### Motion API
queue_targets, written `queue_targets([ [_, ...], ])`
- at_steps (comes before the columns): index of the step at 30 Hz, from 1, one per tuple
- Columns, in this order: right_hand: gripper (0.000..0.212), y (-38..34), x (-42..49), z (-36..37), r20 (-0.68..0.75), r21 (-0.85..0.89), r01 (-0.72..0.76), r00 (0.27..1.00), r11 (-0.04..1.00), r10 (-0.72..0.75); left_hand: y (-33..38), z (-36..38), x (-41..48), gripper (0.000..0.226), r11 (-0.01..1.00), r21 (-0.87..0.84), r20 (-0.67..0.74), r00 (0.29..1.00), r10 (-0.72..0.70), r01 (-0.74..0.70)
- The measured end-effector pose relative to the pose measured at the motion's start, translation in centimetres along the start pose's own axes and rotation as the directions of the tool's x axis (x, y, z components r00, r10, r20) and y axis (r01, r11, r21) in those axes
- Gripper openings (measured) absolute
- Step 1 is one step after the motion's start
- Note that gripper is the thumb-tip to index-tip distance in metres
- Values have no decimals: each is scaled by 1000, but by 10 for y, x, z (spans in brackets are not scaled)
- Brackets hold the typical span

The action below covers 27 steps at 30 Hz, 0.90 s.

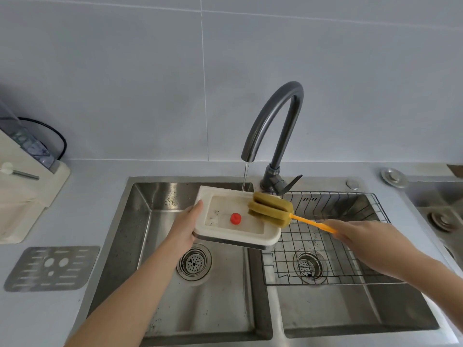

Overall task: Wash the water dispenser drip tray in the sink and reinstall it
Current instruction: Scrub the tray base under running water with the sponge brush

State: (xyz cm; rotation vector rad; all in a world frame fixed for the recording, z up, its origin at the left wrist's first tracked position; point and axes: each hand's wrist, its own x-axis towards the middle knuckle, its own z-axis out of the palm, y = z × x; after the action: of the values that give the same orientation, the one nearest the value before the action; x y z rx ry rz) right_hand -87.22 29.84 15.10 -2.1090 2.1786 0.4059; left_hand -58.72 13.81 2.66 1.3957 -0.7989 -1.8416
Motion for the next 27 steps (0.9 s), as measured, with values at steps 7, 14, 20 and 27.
queue_targets([
  [7,34,-1,15,-5,-53,-169,29,998,985,-39,2,9,9,14,999,-14,81,996,49,-48],
  [14,42,-10,27,-12,-65,-254,17,997,967,-34,-1,18,18,21,998,-9,196,979,57,-56],
  [20,49,-23,41,-8,-113,-202,60,990,977,-84,-2,33,19,23,999,0,269,962,39,-40],
  [27,37,-29,58,-13,-55,-177,146,986,973,-158,9,32,24,35,994,18,293,951,97,-107],
])
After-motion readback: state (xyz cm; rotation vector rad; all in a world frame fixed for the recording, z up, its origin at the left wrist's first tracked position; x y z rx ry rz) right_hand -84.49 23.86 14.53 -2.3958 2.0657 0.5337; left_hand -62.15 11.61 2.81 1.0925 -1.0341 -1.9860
